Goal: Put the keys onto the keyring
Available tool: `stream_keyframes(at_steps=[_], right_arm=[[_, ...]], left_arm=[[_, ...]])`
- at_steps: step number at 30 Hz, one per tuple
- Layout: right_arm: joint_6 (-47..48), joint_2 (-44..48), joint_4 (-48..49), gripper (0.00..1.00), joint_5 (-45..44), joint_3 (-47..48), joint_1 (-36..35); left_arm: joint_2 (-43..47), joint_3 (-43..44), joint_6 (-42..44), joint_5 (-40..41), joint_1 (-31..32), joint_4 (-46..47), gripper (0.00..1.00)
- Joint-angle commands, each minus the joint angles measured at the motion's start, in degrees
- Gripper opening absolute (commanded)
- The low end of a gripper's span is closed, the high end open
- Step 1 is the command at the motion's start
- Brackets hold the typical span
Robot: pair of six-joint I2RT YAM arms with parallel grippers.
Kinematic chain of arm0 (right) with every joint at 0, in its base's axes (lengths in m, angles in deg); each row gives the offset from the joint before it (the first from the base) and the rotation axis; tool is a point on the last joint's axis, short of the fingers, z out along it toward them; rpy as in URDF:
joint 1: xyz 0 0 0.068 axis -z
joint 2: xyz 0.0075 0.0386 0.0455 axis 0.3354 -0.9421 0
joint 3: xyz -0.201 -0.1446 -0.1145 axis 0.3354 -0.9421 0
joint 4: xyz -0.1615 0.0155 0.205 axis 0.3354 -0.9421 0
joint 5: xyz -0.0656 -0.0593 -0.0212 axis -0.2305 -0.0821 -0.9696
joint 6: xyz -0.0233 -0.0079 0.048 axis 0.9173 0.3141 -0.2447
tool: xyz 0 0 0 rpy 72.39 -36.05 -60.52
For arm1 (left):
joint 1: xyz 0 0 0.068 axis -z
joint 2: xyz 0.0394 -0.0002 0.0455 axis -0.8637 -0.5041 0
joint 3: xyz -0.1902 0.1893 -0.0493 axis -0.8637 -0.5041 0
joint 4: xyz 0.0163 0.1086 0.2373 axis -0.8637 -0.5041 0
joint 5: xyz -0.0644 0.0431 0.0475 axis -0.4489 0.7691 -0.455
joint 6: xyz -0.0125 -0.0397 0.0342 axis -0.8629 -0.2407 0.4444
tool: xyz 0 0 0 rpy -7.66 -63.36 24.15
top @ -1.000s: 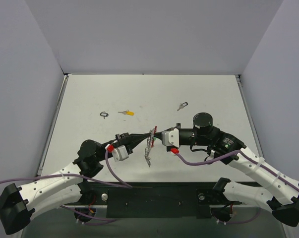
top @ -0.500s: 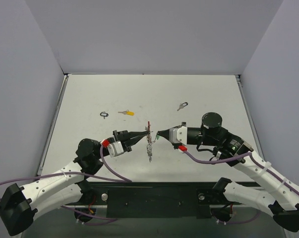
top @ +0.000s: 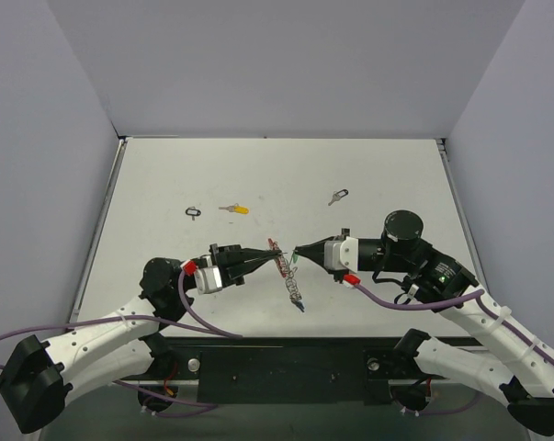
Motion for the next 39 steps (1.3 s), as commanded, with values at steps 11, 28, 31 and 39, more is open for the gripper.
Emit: stream_keyframes(at_steps=[11, 28, 31, 39], right_arm=[[1.15, -0.75, 2.48, 0.0, 4.52, 2.19, -1.22], [4.67, -0.49, 0.11, 0.0, 5.05, 3.16, -1.4], [5.29, -0.4, -0.6, 0.0, 5.66, 3.07, -1.4], [5.99, -0.75, -0.77, 0.0, 6.19, 3.6, -1.48]], left_arm=[[-0.7, 1.26, -3.09, -1.8, -0.49, 6.16, 0.0], [-1.14, 1.53, -3.27, -2.95, -0.58, 5.37, 0.0], [-1.14, 1.61, -3.18, -3.3, -1.1, 5.37, 0.0], [-1.31, 1.7, -3.27, -4.09, -1.19, 5.37, 0.0]])
